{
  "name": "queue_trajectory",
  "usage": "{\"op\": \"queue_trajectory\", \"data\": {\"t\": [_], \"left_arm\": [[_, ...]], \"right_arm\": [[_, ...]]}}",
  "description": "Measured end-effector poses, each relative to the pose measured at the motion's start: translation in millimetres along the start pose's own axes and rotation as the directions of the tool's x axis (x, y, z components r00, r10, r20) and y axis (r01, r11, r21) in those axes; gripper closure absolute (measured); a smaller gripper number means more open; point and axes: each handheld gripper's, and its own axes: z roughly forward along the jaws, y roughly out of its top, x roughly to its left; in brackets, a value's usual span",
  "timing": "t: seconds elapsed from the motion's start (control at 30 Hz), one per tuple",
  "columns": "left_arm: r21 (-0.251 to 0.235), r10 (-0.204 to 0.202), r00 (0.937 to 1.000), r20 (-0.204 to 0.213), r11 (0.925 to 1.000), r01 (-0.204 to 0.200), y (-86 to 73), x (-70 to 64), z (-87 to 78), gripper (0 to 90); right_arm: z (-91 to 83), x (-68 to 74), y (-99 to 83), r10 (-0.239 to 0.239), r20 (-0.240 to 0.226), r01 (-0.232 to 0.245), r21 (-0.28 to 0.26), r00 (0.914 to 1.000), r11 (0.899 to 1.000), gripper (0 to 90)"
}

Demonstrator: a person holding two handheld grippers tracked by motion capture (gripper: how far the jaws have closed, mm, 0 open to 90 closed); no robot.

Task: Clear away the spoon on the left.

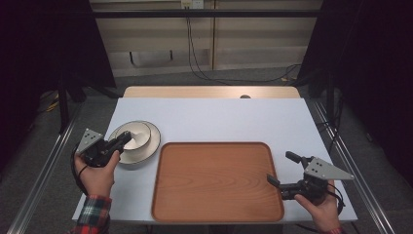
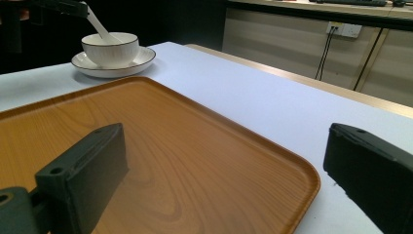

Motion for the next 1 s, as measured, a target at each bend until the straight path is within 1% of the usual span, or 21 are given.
{"op": "queue_trajectory", "data": {"t": [0.07,0.1,0.13,0.17,0.27,0.37,0.43,0.47,0.53,0.6,0.7,0.87,1.0], "left_arm": [[-0.003,-0.004,1.0000,0.005,1.0000,0.004,2.1,0.6,2.8,85.5],[0.001,0.000,1.0000,-0.004,1.0000,0.000,4.4,0.8,5.1,85.5],[0.001,0.000,1.0000,-0.004,1.0000,0.000,4.4,0.8,5.1,85.4],[0.000,-0.003,1.0000,0.002,1.0000,0.003,5.0,1.6,6.3,85.4],[-0.007,-0.012,0.9999,-0.004,0.9999,0.011,7.3,3.4,10.3,85.4],[-0.002,-0.008,1.0000,-0.005,1.0000,0.008,9.6,3.5,13.1,85.4],[-0.001,-0.007,0.9999,-0.008,1.0000,0.007,10.3,3.6,14.2,85.4],[-0.003,-0.003,1.0000,-0.001,1.0000,0.003,10.9,4.3,15.4,85.4],[-0.004,-0.007,0.9999,-0.011,1.0000,0.007,12.1,4.3,17.8,85.4],[-0.009,-0.009,0.9999,-0.004,0.9999,0.009,13.3,5.5,20.2,85.3],[-0.012,-0.012,0.9998,-0.016,0.9999,0.012,14.9,6.0,24.4,85.4],[-0.017,-0.017,0.9998,-0.012,0.9997,0.017,16.2,6.7,28.5,85.4],[-0.023,-0.022,0.9995,-0.021,0.9995,0.022,17.6,8.3,33.1,85.4]], "right_arm": [[-0.2,-0.1,0.0,0.000,-0.001,0.000,0.002,1.0000,1.000,1.9],[-0.8,-0.3,0.2,-0.001,-0.004,0.001,0.000,1.0000,1.000,1.9],[-0.8,-0.3,0.2,-0.001,-0.004,0.001,0.000,1.0000,1.000,1.9],[-0.9,0.2,0.2,0.009,-0.008,-0.009,0.000,0.9999,1.000,1.8],[-0.6,0.1,0.0,-0.002,-0.016,0.002,-0.003,0.9999,1.000,1.7],[-0.9,-0.1,0.1,-0.002,-0.022,0.001,-0.011,0.9998,1.000,1.4],[-0.7,-0.1,0.1,0.003,-0.020,-0.004,-0.013,0.9998,1.000,1.4],[-0.7,-0.1,0.1,0.003,-0.020,-0.004,-0.013,0.9998,1.000,1.4],[-0.8,0.1,-0.1,0.009,-0.018,-0.009,-0.009,0.9998,1.000,1.4],[-0.9,0.0,-0.2,0.006,-0.019,-0.006,-0.006,0.9998,1.000,1.4],[-0.6,-0.3,-0.5,0.006,-0.017,-0.006,-0.004,0.9998,1.000,1.4],[-0.9,-0.5,-0.5,0.007,-0.017,-0.007,-0.004,0.9998,1.000,1.4],[-1.1,-0.4,-0.5,0.010,-0.015,-0.010,-0.005,0.9998,1.000,1.5]]}}
